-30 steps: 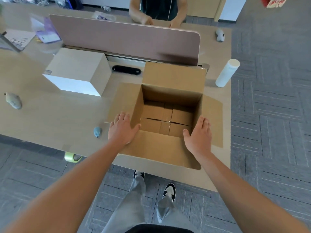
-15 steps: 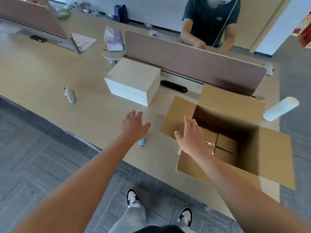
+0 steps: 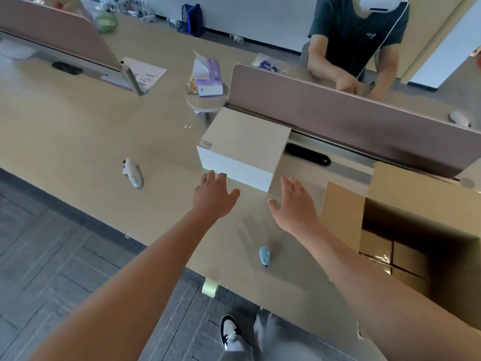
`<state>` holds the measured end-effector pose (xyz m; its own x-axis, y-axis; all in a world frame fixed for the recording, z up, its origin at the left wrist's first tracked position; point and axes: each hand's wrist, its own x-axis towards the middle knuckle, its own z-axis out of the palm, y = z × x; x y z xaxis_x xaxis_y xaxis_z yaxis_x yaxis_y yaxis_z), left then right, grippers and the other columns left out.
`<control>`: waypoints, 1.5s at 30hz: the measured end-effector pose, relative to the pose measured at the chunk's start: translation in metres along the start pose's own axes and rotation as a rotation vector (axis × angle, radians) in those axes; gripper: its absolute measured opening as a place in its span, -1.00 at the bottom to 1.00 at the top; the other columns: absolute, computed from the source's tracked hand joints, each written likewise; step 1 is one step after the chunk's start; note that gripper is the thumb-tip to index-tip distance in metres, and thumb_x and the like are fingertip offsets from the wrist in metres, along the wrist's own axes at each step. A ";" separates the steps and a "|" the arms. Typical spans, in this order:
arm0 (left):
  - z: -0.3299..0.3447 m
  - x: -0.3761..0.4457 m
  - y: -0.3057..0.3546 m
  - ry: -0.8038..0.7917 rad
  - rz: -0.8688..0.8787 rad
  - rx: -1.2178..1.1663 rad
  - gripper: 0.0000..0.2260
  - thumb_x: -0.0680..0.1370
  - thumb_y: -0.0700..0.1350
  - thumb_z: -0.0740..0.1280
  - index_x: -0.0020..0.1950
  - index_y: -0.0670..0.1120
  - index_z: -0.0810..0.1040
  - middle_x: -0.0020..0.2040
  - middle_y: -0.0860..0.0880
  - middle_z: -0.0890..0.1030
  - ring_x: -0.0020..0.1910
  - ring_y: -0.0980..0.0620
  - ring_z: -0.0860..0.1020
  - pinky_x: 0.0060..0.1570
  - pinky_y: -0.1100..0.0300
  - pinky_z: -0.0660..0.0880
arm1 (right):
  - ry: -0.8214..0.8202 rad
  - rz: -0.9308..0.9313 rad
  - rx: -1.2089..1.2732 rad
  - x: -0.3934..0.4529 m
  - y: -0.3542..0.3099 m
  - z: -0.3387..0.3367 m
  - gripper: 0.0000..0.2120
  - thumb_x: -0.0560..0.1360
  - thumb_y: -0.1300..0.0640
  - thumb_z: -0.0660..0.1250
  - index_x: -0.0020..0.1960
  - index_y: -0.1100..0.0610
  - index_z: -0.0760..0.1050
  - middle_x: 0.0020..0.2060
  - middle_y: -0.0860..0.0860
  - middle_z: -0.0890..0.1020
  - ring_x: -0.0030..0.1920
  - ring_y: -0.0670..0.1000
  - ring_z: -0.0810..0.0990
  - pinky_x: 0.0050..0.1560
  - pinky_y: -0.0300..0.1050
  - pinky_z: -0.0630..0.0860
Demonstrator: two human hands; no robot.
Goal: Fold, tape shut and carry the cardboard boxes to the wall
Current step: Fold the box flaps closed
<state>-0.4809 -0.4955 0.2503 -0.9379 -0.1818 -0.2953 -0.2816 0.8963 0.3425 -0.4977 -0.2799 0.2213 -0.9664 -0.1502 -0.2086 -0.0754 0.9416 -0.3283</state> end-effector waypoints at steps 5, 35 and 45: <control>-0.005 0.070 -0.002 -0.023 -0.008 0.032 -0.38 0.66 0.19 0.24 0.62 -0.09 0.24 0.65 -0.17 0.17 0.64 -0.14 0.08 0.49 -0.10 0.24 | -0.034 0.074 0.056 0.072 -0.004 0.007 -0.29 0.66 -0.15 0.22 0.68 0.11 0.05 0.63 0.22 0.19 0.64 0.20 0.11 0.61 0.09 0.13; 0.032 0.153 -0.024 0.001 -0.350 -0.072 -0.26 0.53 0.35 0.35 0.59 0.07 0.18 0.29 -0.21 0.33 0.31 -0.27 0.36 0.23 -0.12 0.42 | -0.188 0.251 0.322 0.186 -0.005 0.031 -0.19 0.54 -0.17 0.33 0.66 -0.22 -0.02 0.43 0.19 0.26 0.23 0.27 0.54 0.23 0.08 0.55; 0.044 0.126 -0.034 -0.025 -0.382 -0.261 -0.10 0.49 0.28 0.45 0.68 0.20 -0.01 0.40 -0.16 0.30 0.32 -0.23 0.39 0.25 -0.10 0.44 | -0.195 0.274 0.281 0.154 -0.006 0.034 -0.01 0.41 -0.38 0.46 0.65 -0.31 -0.04 0.42 0.16 0.30 0.16 0.23 0.61 0.15 0.00 0.53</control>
<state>-0.5811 -0.5309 0.1621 -0.7526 -0.4671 -0.4641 -0.6509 0.6343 0.4171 -0.6377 -0.3194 0.1599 -0.8751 0.0142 -0.4838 0.2729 0.8399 -0.4691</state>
